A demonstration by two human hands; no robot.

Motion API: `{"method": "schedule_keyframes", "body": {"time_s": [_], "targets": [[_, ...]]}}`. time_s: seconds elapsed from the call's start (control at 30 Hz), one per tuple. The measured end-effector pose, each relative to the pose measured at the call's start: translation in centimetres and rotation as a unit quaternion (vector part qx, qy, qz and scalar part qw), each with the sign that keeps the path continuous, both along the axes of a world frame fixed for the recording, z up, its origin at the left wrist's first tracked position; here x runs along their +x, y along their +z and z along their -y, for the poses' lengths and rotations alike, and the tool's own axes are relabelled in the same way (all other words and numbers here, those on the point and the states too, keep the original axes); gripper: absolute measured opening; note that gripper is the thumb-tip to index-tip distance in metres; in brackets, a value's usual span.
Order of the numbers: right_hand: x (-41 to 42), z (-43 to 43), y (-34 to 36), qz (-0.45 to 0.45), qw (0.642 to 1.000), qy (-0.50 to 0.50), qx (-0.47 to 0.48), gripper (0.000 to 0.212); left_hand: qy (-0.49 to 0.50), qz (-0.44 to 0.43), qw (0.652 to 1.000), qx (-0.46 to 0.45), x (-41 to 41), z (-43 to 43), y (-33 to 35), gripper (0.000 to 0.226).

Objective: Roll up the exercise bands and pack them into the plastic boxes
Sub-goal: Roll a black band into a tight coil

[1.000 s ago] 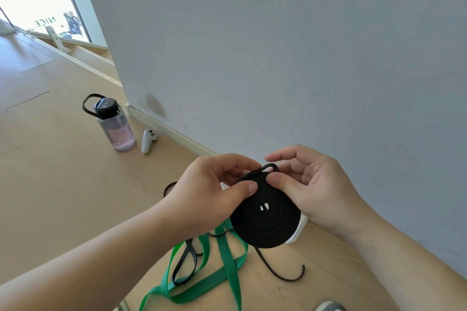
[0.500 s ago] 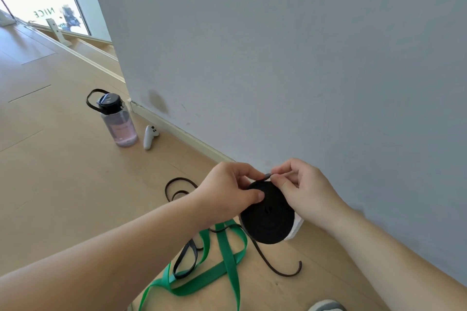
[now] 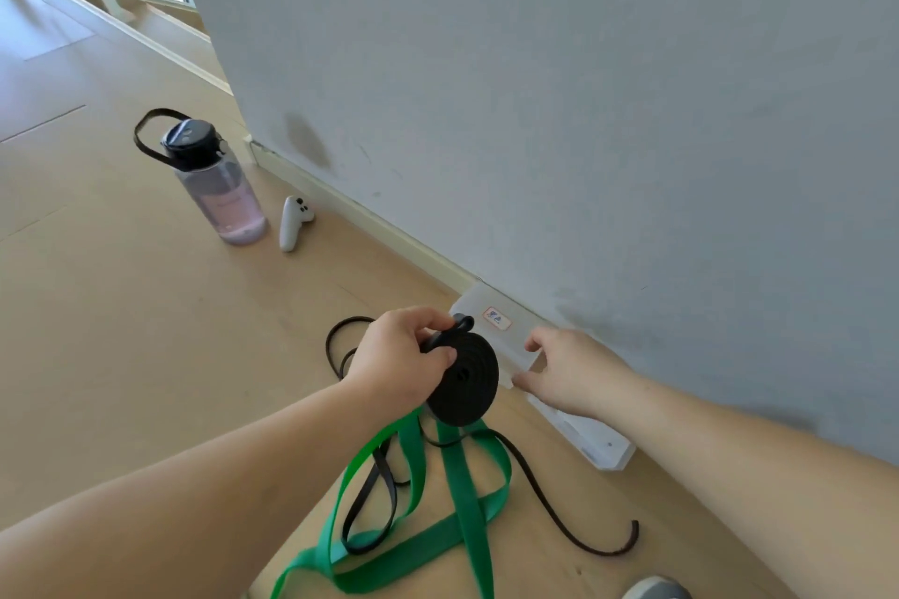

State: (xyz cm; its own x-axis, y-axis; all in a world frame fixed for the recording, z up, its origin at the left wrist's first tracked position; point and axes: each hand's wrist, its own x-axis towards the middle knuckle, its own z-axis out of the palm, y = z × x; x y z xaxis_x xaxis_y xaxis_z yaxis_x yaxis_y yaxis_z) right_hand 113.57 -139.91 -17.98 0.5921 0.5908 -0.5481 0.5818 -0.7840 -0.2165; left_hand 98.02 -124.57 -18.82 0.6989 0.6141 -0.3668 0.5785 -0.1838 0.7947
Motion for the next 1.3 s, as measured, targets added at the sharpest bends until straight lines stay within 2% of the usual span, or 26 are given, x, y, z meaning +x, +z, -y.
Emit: {"method": "schedule_keyframes", "body": {"time_s": [0.13, 0.27, 0.53, 0.63, 0.77, 0.9, 1.07, 1.2, 1.3], "targets": [[1.9, -2.0, -5.8, 0.038, 0.997, 0.061, 0.006, 0.063, -0.010, -0.009, 1.000, 0.001, 2.2, -2.7, -3.6, 0.028], [3.6, -3.9, -10.7, 0.071, 0.995, 0.058, 0.044, 0.064, -0.034, -0.028, 0.999, -0.008, 3.6, -5.1, -6.9, 0.031], [5.9, -4.7, -15.9, 0.134, 0.988, 0.075, 0.022, 0.056, -0.046, -0.031, 0.998, -0.024, 4.6, -6.6, -11.7, 0.028], [6.1, -4.3, -16.5, 0.113, 0.988, 0.033, 0.100, 0.049, -0.056, -0.026, 0.998, -0.007, 4.3, -7.1, -12.4, 0.028], [6.2, -3.3, -15.6, 0.033, 0.974, -0.016, 0.221, 0.046, -0.004, 0.042, 0.999, -0.014, 4.6, -7.5, -12.9, 0.031], [6.2, -2.4, -14.5, 0.024, 0.976, -0.014, 0.218, 0.041, 0.022, 0.096, 0.995, -0.013, 5.2, -6.8, -13.1, 0.030], [6.7, -2.1, -13.0, -0.004, 0.985, -0.042, 0.168, 0.041, -0.051, 0.120, 0.989, 0.076, 6.2, -5.8, -13.1, 0.032], [7.6, -2.4, -12.7, 0.007, 0.987, -0.062, 0.150, 0.030, -0.134, 0.153, 0.961, 0.188, 7.9, -5.2, -15.4, 0.029], [7.9, -1.8, -13.4, 0.014, 0.983, -0.071, 0.168, 0.020, -0.203, 0.147, 0.935, 0.252, 8.9, -5.1, -17.6, 0.031]]}}
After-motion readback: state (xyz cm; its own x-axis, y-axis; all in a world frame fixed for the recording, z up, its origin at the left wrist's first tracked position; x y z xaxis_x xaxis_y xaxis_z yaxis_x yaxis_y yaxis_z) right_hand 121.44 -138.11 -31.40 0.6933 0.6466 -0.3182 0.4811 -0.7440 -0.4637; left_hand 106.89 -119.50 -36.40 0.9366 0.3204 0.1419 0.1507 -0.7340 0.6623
